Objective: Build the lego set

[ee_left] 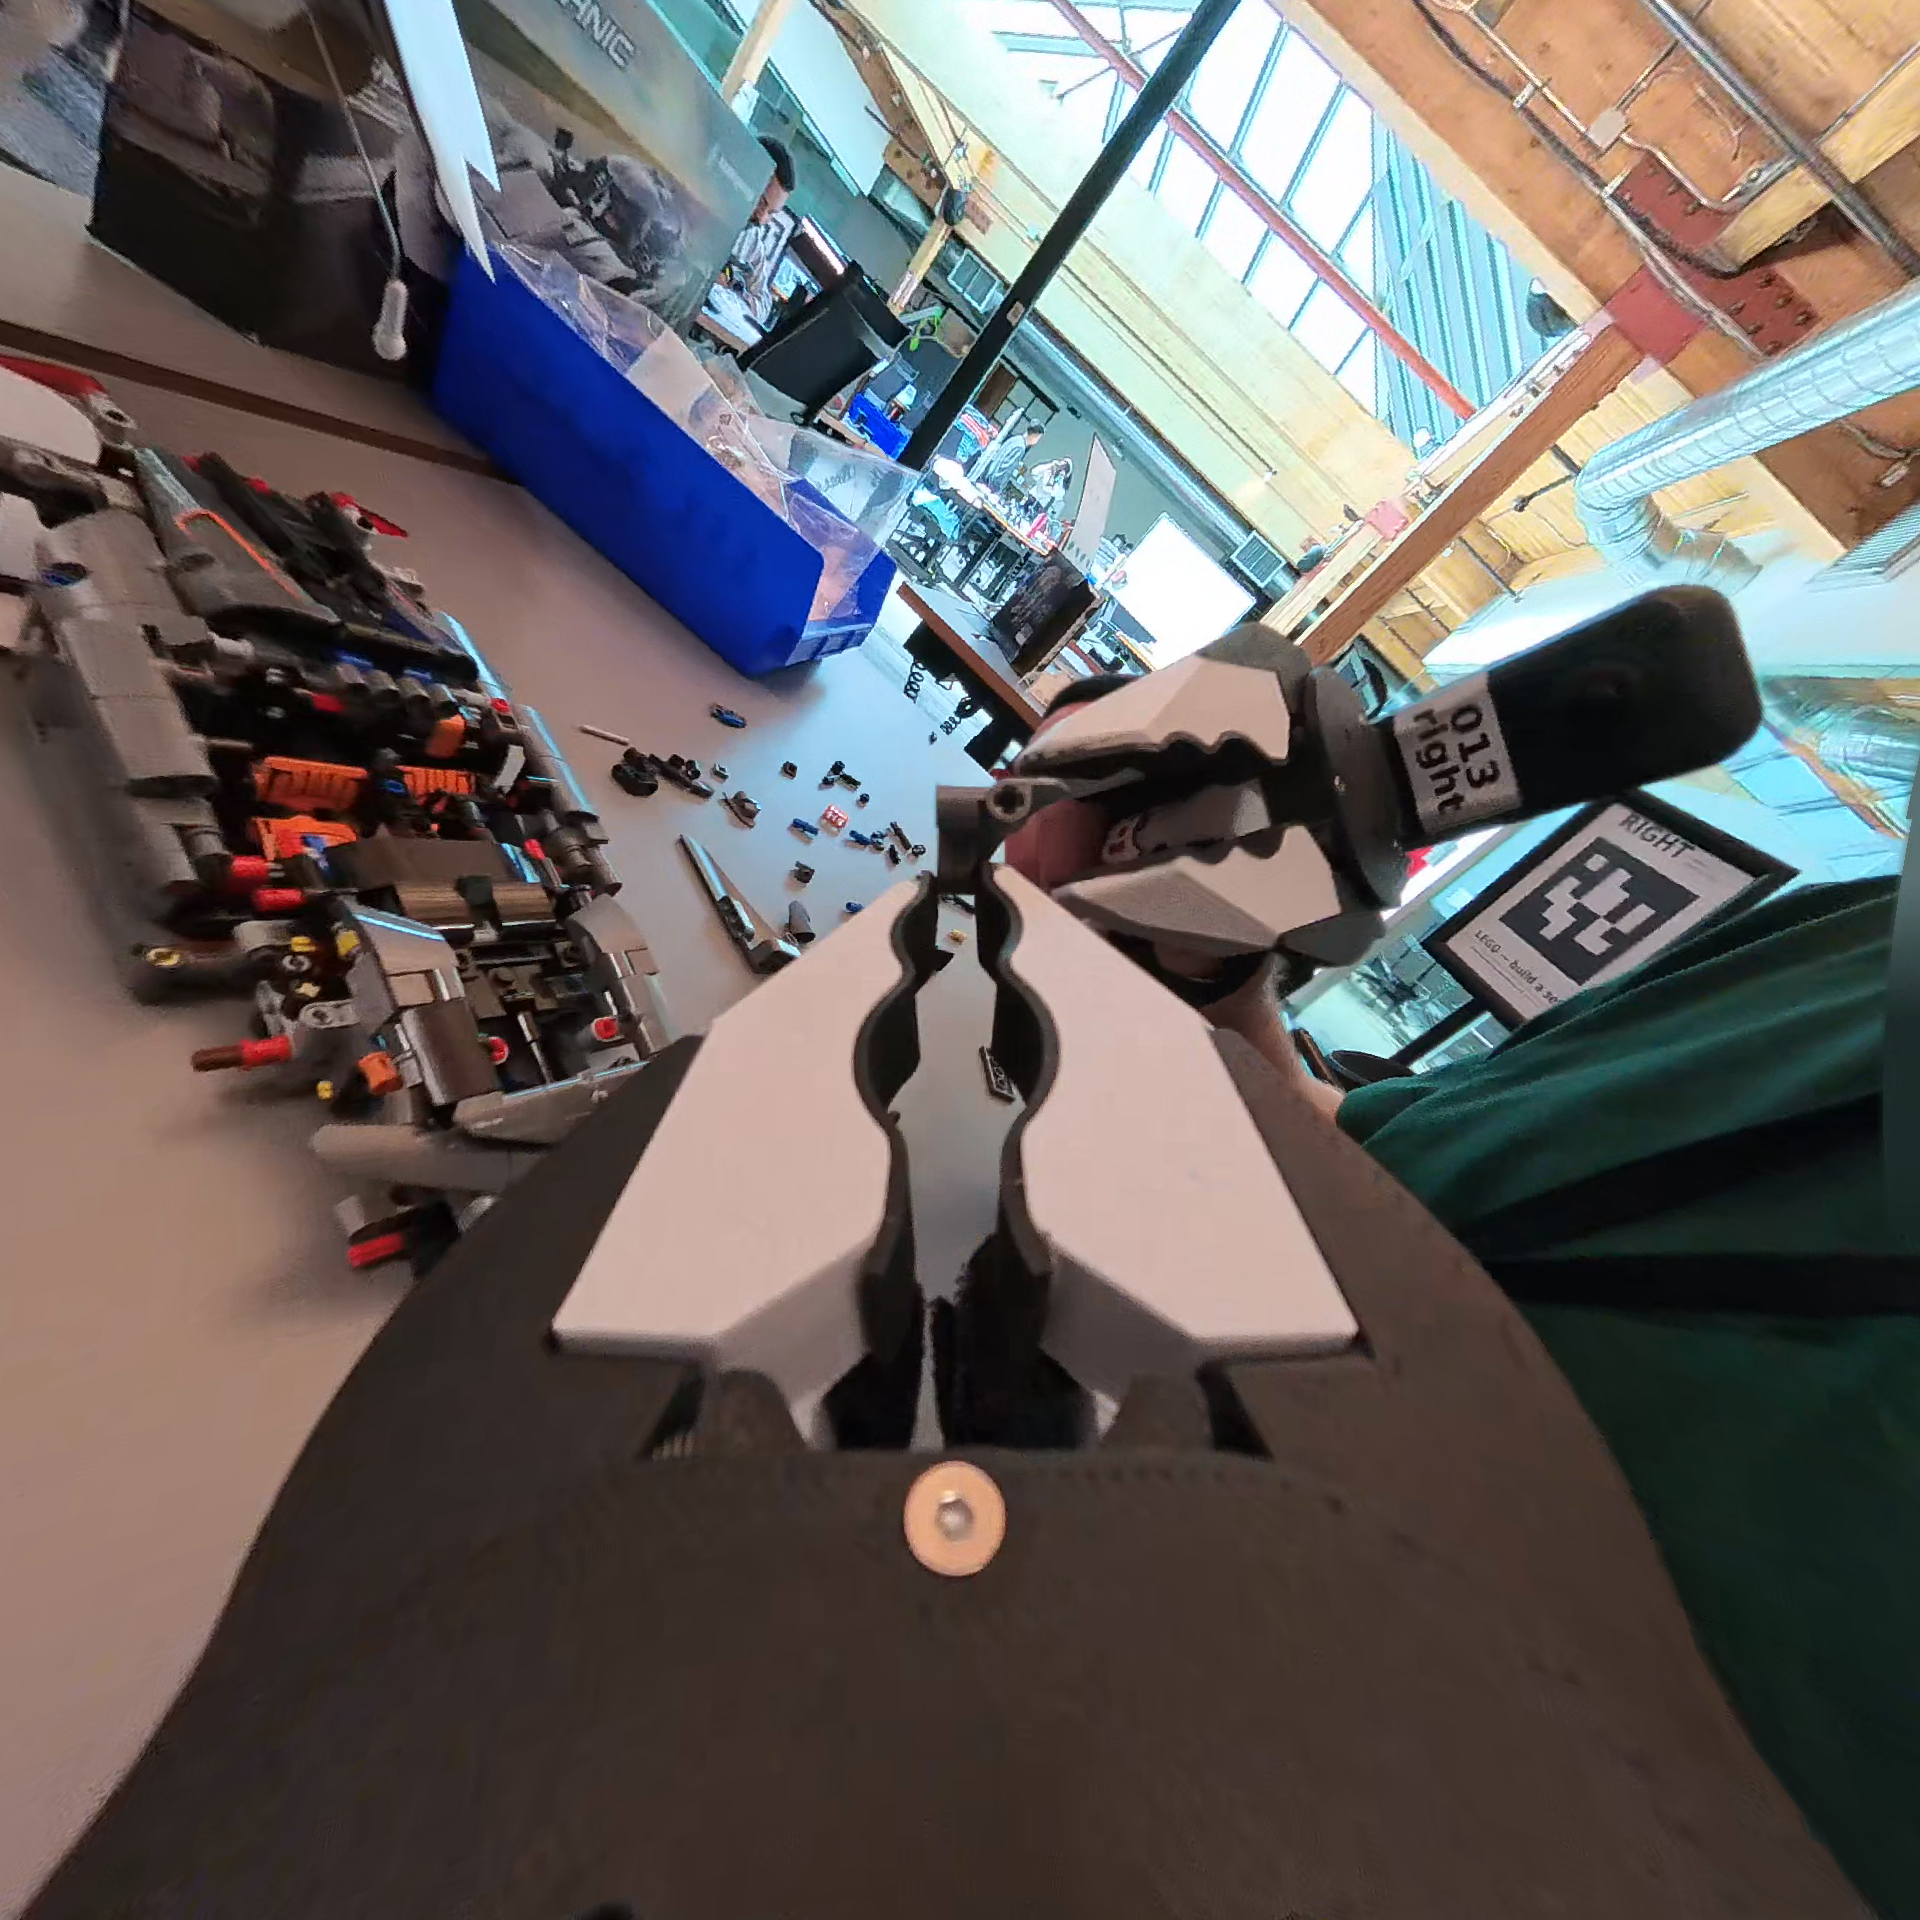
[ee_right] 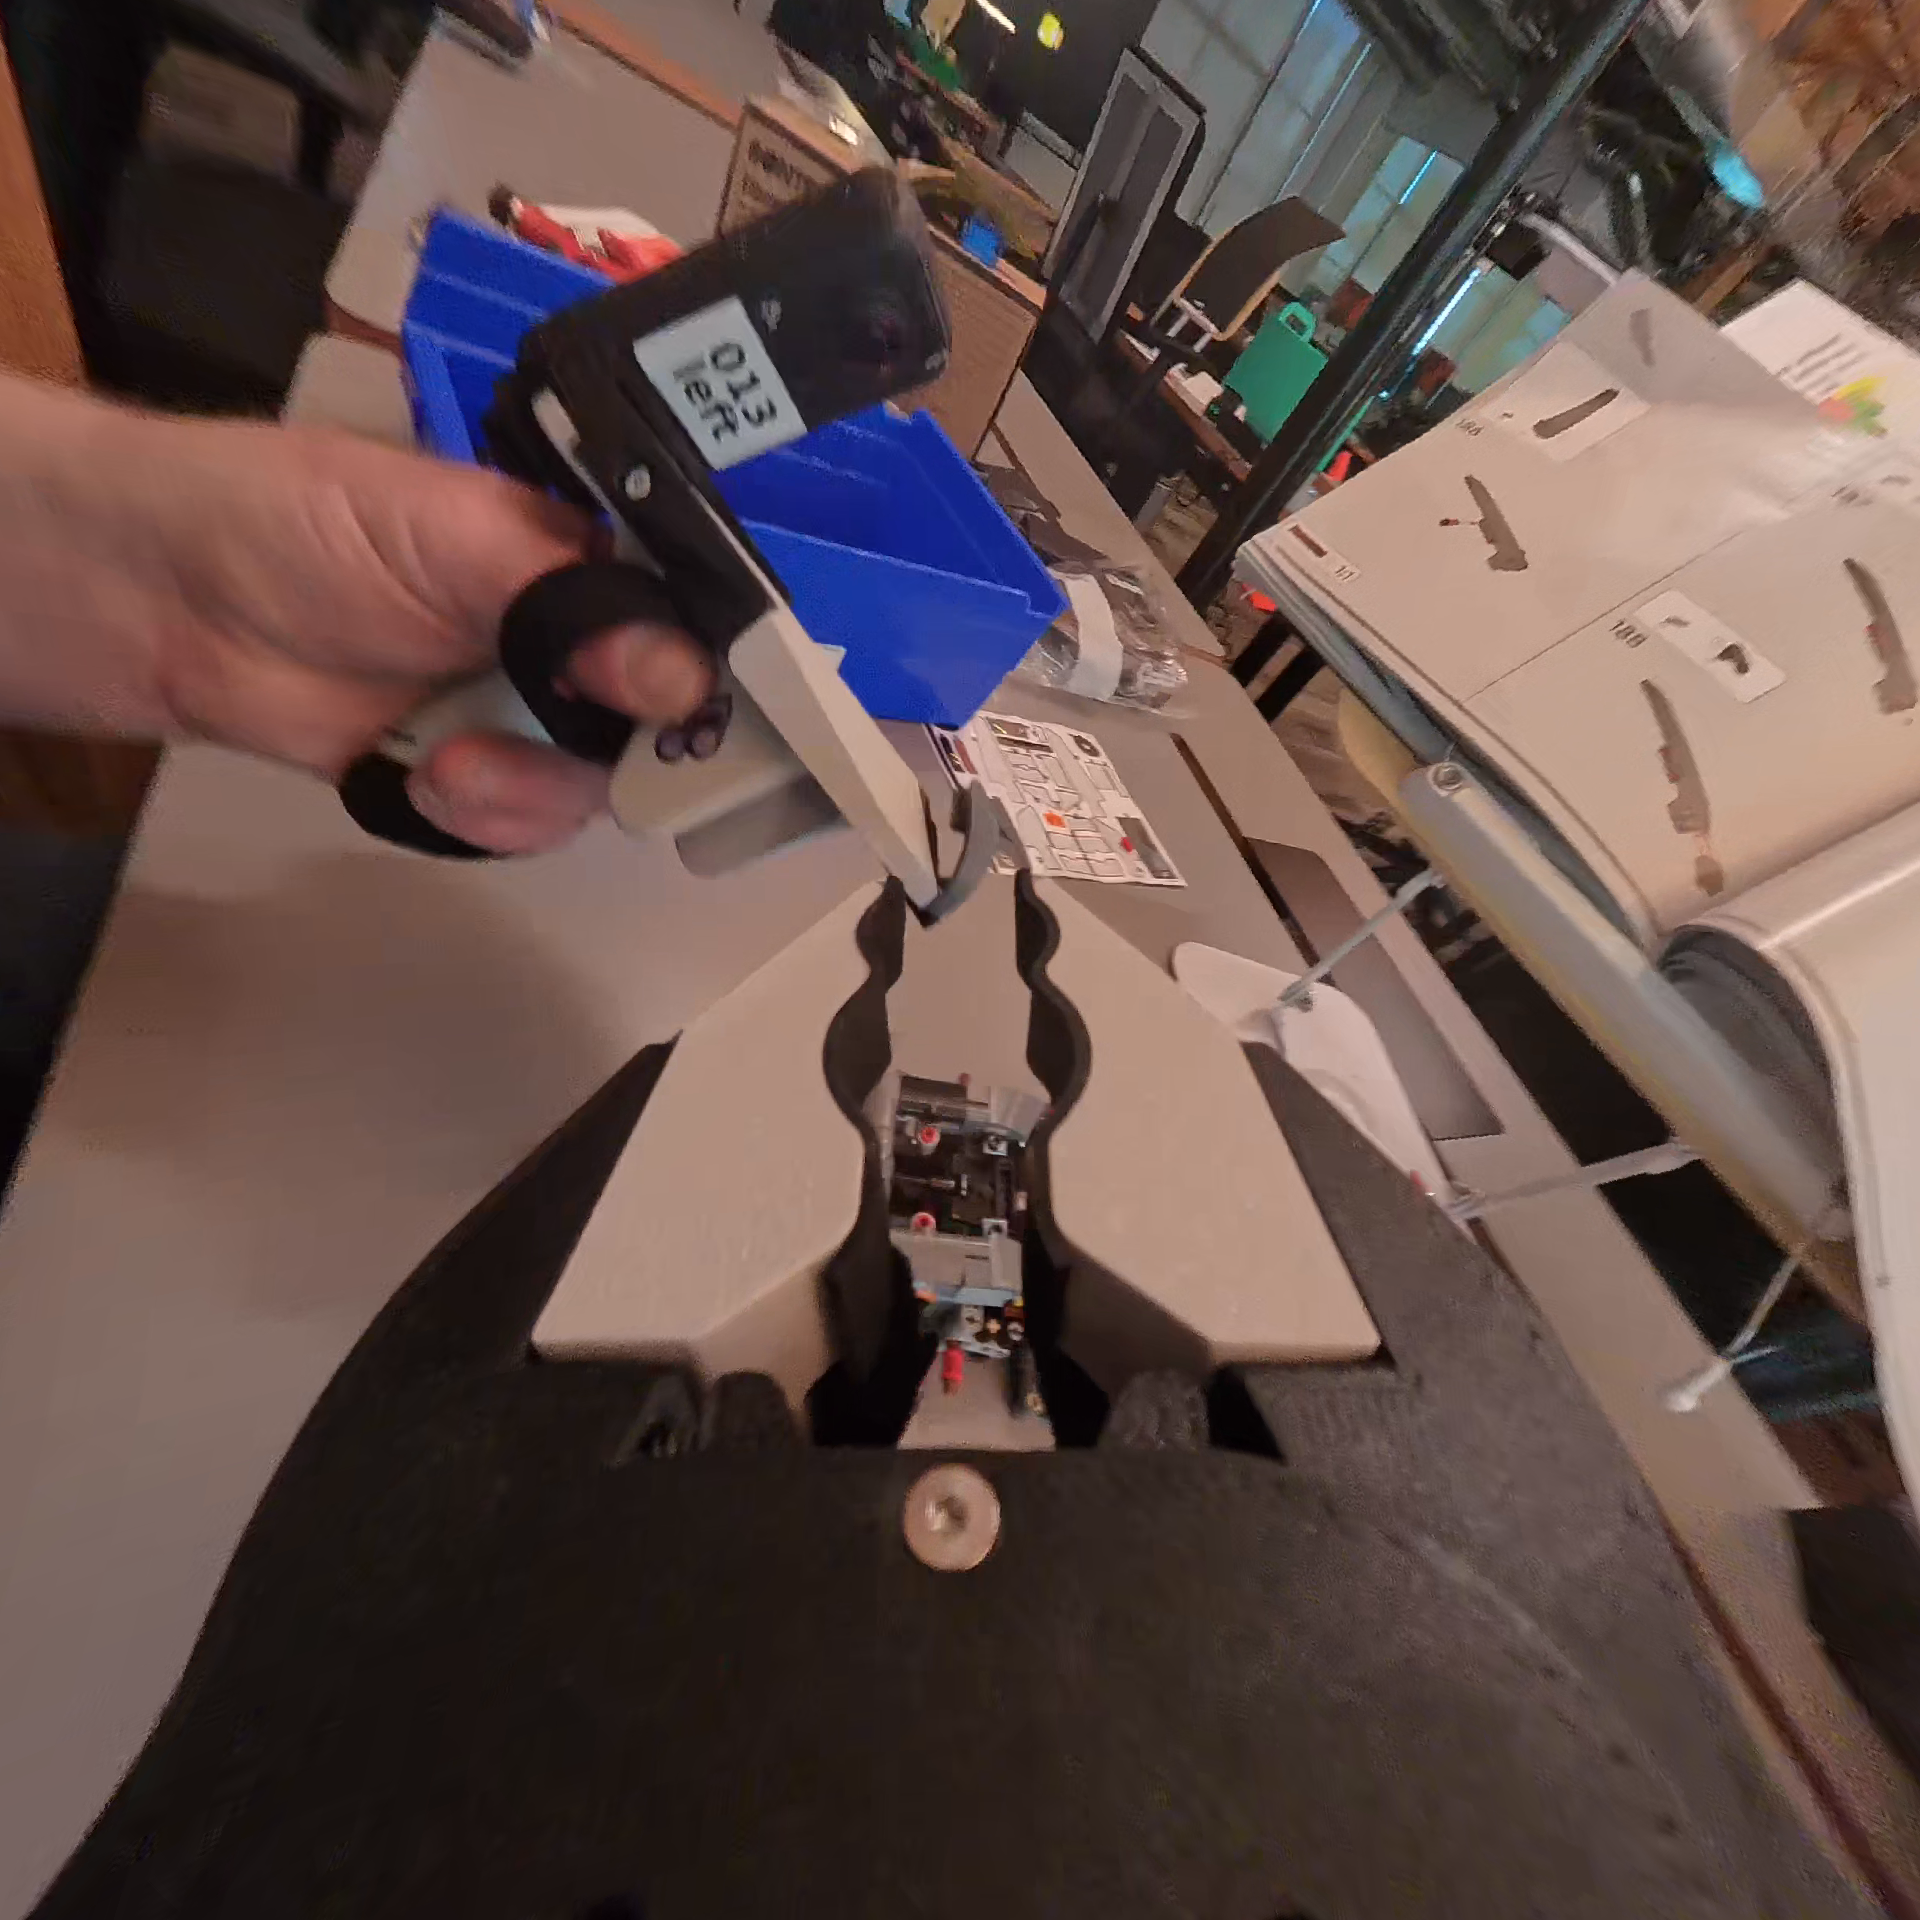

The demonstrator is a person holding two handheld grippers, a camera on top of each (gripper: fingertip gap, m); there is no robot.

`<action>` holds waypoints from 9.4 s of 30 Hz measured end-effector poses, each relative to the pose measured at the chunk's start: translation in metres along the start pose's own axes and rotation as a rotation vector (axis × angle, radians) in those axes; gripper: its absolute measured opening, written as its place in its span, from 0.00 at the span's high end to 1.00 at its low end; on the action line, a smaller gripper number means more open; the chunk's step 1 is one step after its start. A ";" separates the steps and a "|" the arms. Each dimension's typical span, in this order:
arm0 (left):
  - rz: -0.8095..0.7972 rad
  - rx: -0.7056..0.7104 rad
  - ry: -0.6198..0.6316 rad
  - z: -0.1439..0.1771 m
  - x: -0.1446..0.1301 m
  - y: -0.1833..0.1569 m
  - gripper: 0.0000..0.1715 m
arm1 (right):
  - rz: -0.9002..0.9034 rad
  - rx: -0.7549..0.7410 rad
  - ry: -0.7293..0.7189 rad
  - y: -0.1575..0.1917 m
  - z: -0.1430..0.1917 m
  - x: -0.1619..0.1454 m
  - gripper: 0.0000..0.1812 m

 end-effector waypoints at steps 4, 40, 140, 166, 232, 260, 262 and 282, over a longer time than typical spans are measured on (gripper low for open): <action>-0.005 -0.005 0.017 -0.015 -0.001 -0.001 0.97 | -0.087 0.039 -0.028 -0.006 0.004 -0.008 0.94; -0.182 0.086 0.060 -0.040 0.010 -0.007 0.96 | -1.092 0.832 -0.171 -0.060 -0.007 -0.081 1.00; -1.181 0.337 0.411 -0.066 0.011 -0.065 0.97 | 0.004 0.307 0.015 -0.039 0.049 -0.035 0.98; -0.877 0.210 0.677 -0.096 -0.045 -0.038 0.80 | -0.203 0.272 -0.055 -0.041 0.102 -0.084 1.00; -1.070 0.454 0.866 -0.115 -0.120 -0.028 0.90 | -0.149 0.477 0.227 0.031 0.074 -0.153 1.00; -0.290 -0.200 1.197 -0.113 -0.085 0.003 0.96 | -0.014 0.545 0.212 0.051 0.068 -0.137 1.00; -0.313 -0.189 1.190 -0.113 -0.086 0.001 0.96 | -0.051 0.561 0.241 0.048 0.067 -0.140 1.00; -0.553 0.013 1.150 -0.110 -0.091 -0.021 0.97 | -0.312 0.715 0.305 0.044 0.061 -0.148 1.00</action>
Point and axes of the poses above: each gripper's, where its closed fingertips meet, z back along the fingers, x out of its top, y = z × x across the jaws, the point moved 9 cm from there along z, back along the fingers, and after that the axes turned 7 degrees about y, right-handed, at the moved point
